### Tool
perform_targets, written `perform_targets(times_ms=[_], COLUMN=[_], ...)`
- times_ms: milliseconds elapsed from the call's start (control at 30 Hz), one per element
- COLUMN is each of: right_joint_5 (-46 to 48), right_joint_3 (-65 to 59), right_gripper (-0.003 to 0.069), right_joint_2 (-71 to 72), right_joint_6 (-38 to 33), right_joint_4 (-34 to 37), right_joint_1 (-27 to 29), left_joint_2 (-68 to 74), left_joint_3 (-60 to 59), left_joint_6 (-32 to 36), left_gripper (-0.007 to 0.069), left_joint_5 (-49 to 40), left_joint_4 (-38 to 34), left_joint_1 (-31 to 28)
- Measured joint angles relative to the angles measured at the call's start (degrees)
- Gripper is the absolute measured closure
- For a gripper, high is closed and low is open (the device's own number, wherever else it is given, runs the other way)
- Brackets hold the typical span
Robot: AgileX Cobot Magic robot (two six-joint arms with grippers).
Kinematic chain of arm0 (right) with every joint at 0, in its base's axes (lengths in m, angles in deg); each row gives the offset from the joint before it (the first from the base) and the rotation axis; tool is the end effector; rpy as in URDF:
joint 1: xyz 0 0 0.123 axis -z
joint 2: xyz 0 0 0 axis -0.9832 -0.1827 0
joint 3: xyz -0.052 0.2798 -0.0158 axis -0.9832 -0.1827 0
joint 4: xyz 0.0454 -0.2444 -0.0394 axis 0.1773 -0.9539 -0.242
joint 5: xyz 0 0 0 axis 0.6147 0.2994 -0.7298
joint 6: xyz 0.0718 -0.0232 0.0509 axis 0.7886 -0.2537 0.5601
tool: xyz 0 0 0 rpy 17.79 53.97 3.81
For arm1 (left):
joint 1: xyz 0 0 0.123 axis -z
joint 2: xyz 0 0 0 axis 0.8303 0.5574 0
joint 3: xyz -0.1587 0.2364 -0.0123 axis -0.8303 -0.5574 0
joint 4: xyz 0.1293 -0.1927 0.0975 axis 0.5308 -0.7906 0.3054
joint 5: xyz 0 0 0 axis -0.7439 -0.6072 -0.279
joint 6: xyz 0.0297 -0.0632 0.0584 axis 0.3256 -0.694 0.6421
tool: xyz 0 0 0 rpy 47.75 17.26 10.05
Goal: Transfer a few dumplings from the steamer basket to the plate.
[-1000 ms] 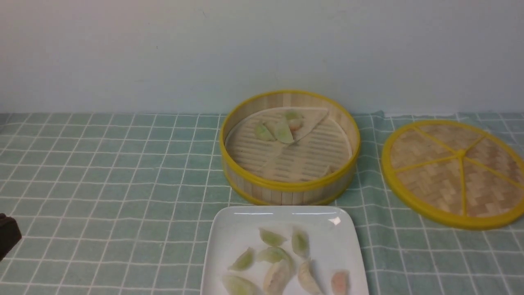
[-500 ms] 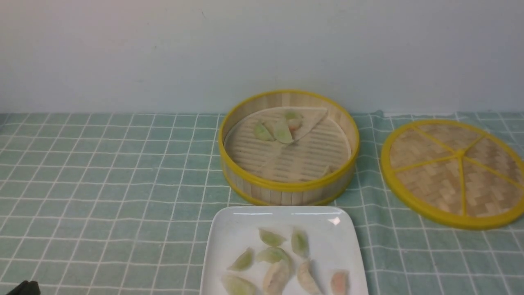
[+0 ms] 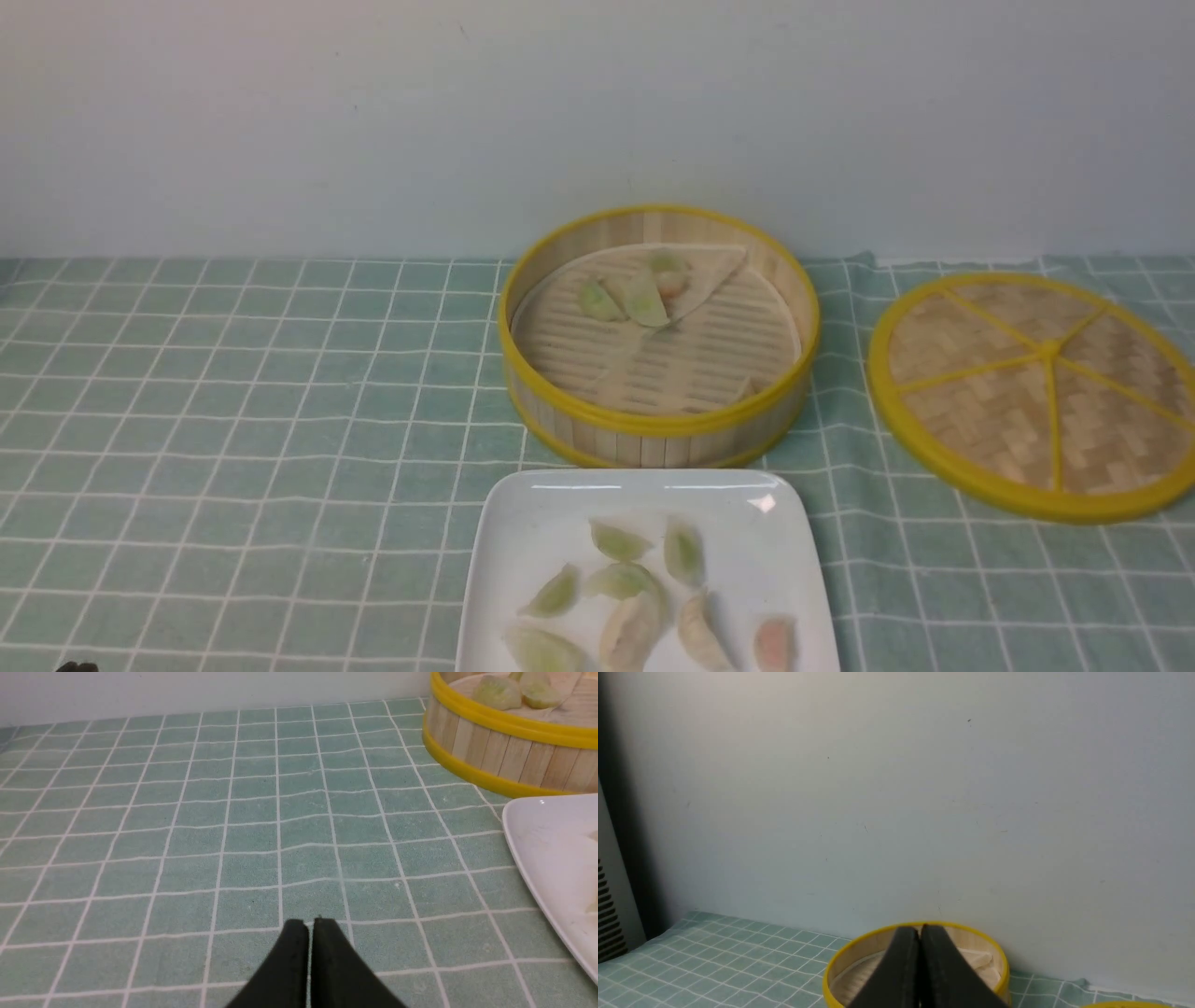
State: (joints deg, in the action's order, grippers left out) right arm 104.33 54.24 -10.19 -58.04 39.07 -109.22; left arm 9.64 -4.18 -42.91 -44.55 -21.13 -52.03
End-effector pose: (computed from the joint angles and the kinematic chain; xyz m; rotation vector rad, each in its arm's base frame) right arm 0.0157 0.0005 0.3050 -0.2339 1.5395 0.4560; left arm 0.0525 -0.0062 0.1709 0.0709 1.8689 -0.0836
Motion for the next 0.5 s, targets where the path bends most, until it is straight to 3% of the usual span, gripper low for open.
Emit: perform_targets(times_ms=[500], right_joint_5=[0.56], right_joint_3=[0.0], right_gripper=[0.0672], right_joint_2=[0.0], right_joint_6=[-0.55], right_joint_4=[1.63], right_joint_1=[0.0], left_joint_2=[0.0], left_joint_3=[0.0], left_joint_6=[0.0], left_gripper=[0.0631], left_joint_5=[-0.05], left_joint_4=[0.0], left_joint_1=[0.0])
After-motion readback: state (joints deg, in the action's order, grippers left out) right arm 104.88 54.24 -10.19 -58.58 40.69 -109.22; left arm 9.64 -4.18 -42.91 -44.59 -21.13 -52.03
